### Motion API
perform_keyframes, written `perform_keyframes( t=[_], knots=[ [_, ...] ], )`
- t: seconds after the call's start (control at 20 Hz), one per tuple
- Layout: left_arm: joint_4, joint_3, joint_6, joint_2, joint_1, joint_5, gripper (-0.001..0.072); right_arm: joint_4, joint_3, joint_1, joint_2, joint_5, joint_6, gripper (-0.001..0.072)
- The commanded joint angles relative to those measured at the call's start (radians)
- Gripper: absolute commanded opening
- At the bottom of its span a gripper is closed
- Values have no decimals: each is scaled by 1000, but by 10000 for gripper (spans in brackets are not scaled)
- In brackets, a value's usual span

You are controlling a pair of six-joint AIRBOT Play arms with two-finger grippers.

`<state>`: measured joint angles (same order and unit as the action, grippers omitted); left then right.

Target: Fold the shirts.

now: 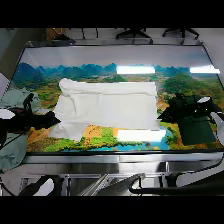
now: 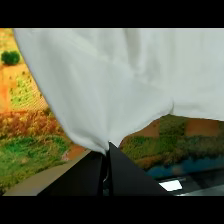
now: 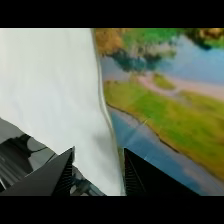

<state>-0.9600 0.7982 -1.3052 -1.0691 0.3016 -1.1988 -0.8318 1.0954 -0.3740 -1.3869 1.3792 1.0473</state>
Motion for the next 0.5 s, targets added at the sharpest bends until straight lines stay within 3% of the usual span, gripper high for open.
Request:
perform_keyframes(
  t=[0.0,0.05,0.1,0.15,0.2,0.35,0.45],
  knots=[
    [-9,-40,-4,91,12,-26,16,-5,-45,49,-2,9,-4,297],
    [-9,-49,-4,103,12,-32,17,4,-50,64,-1,23,-16,205],
    [-10,-53,-4,113,12,-40,17,19,-50,77,-1,41,-27,190],
    [-19,-52,-4,121,12,-57,17,39,-50,82,3,60,-38,71],
    [-26,-52,-6,134,12,-77,16,50,-50,82,13,68,-40,19],
    [-108,-52,-51,195,12,-138,16,27,-50,61,77,78,-14,19],
    [-188,-52,-91,257,12,-186,16,-53,-50,39,135,91,57,19]
  ],
)
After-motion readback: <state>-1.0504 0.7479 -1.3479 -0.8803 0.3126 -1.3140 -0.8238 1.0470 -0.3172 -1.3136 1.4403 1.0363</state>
